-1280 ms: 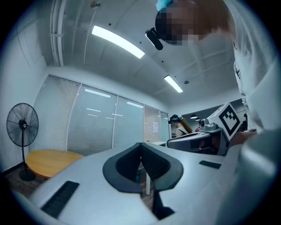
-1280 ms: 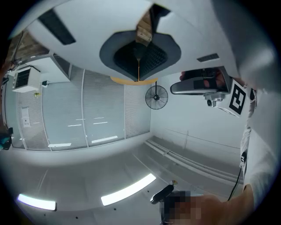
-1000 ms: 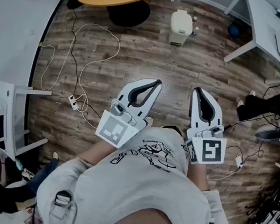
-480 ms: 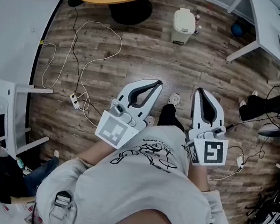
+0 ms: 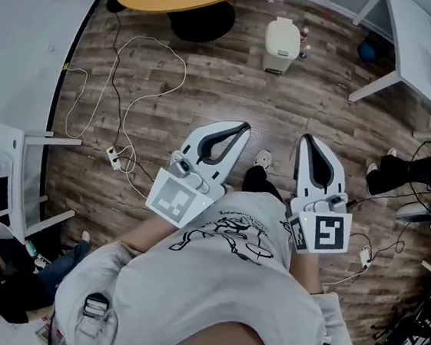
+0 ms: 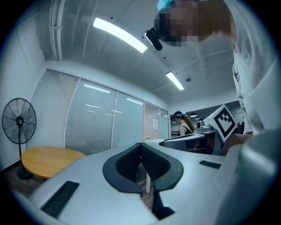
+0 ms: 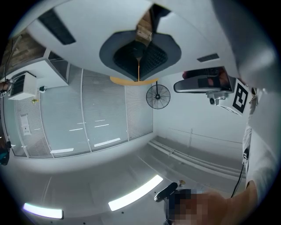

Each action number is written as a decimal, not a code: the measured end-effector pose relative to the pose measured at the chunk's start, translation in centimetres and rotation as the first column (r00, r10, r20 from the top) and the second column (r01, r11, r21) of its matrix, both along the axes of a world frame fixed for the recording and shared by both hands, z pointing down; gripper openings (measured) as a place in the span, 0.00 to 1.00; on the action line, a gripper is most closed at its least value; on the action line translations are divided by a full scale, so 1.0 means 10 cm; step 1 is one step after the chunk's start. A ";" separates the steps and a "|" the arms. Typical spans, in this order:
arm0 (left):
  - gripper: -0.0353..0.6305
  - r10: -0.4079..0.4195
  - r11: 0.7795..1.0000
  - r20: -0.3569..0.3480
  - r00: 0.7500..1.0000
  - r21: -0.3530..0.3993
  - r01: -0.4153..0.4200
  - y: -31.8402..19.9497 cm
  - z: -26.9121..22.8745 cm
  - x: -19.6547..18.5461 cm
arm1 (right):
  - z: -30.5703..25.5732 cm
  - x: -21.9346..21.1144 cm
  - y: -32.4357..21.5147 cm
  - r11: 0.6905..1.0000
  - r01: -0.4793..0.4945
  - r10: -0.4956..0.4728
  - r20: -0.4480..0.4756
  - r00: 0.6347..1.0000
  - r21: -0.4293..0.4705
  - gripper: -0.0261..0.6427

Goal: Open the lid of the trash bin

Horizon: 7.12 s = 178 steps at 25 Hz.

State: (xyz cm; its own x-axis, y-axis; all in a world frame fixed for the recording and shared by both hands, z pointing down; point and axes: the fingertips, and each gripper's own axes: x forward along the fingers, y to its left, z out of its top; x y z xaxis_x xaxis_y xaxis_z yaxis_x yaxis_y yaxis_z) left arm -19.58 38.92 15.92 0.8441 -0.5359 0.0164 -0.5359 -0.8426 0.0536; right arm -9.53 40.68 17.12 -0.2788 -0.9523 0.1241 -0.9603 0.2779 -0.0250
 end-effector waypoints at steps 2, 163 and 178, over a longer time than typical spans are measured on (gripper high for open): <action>0.08 -0.002 1.000 0.008 1.000 -0.005 0.002 -0.09 0.00 0.13 | -0.01 0.13 -0.10 1.000 0.003 -0.003 0.003 1.000 0.000 0.06; 0.08 0.120 0.903 0.264 0.957 -0.429 0.004 -5.48 4.39 2.37 | 4.74 2.09 -5.39 0.824 0.069 -0.249 -0.251 0.935 -0.562 0.07; 0.08 0.156 0.888 0.296 0.942 -0.461 -0.002 -5.59 5.50 2.50 | 6.28 2.04 -5.44 0.774 0.073 -0.395 -0.390 0.831 -0.628 0.11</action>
